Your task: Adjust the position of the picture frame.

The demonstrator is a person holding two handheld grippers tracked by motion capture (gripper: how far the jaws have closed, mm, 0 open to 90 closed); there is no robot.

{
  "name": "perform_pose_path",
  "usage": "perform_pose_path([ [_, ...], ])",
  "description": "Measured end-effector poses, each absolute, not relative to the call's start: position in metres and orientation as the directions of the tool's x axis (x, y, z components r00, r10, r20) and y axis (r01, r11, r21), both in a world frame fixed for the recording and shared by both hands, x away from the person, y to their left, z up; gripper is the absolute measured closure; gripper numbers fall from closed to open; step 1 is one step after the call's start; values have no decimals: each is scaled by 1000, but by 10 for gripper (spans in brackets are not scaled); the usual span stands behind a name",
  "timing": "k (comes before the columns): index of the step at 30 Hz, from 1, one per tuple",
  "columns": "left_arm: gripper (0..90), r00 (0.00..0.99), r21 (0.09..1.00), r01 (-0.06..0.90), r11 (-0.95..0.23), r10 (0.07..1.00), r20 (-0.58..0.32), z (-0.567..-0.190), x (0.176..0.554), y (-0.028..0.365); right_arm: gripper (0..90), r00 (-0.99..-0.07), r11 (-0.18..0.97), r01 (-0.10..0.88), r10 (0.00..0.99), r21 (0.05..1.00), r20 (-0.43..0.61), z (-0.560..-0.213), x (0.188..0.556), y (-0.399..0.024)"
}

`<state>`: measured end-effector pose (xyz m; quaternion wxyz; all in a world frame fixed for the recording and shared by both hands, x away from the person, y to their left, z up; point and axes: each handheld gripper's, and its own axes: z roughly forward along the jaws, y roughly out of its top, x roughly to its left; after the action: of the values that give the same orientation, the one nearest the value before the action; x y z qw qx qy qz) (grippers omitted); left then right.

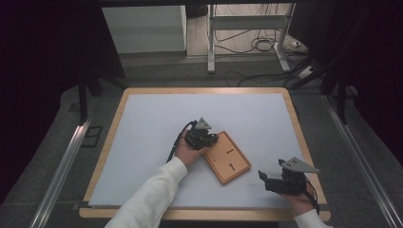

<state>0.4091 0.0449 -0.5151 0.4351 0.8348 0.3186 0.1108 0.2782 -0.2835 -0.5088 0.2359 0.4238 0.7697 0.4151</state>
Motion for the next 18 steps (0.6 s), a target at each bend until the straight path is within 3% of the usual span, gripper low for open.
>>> perform_pose_path([
  [18,836,763,785,459,-417,638,-107,-517,387,95,103,-530,300,465,848,833,-10,-510,278,-282],
])
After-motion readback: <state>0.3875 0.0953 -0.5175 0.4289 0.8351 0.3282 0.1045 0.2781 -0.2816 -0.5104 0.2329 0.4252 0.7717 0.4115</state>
